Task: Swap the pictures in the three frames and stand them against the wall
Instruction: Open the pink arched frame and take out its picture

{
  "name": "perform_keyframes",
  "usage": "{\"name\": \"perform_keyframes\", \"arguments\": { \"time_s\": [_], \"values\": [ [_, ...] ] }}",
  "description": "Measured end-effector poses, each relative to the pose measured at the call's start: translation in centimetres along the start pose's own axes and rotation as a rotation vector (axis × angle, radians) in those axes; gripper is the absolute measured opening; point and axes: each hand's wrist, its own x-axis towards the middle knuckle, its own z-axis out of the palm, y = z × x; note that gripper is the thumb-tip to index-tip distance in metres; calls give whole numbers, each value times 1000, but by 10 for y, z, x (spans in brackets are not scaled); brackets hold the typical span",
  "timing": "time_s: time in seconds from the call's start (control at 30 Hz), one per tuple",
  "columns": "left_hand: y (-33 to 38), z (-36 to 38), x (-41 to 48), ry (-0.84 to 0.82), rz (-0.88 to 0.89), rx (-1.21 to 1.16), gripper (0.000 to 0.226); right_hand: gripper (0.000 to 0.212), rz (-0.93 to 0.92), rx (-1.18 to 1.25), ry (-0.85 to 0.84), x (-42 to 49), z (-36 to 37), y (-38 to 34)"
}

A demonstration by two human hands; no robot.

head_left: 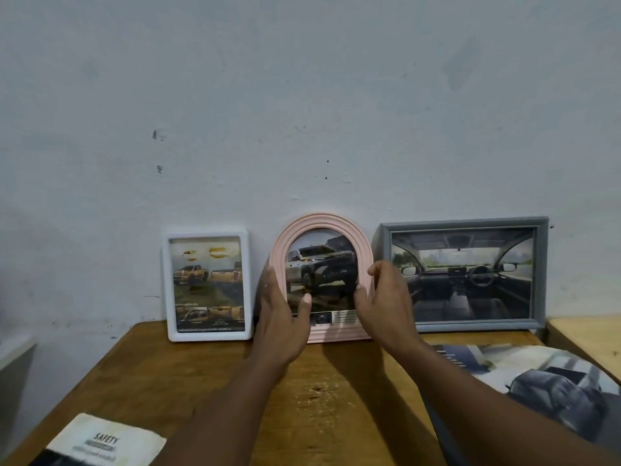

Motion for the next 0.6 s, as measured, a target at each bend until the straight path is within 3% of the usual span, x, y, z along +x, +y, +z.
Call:
{"name": "perform_keyframes", "arguments": {
  "time_s": [0.3, 0.6],
  "values": [
    [5, -7, -13, 22, 30, 25, 85, 34, 129, 163, -151, -2, -6, 4],
    [28, -45, -75, -86, -5, 48, 80, 31, 70, 176, -250, -42, -63, -18]
  ]
}}
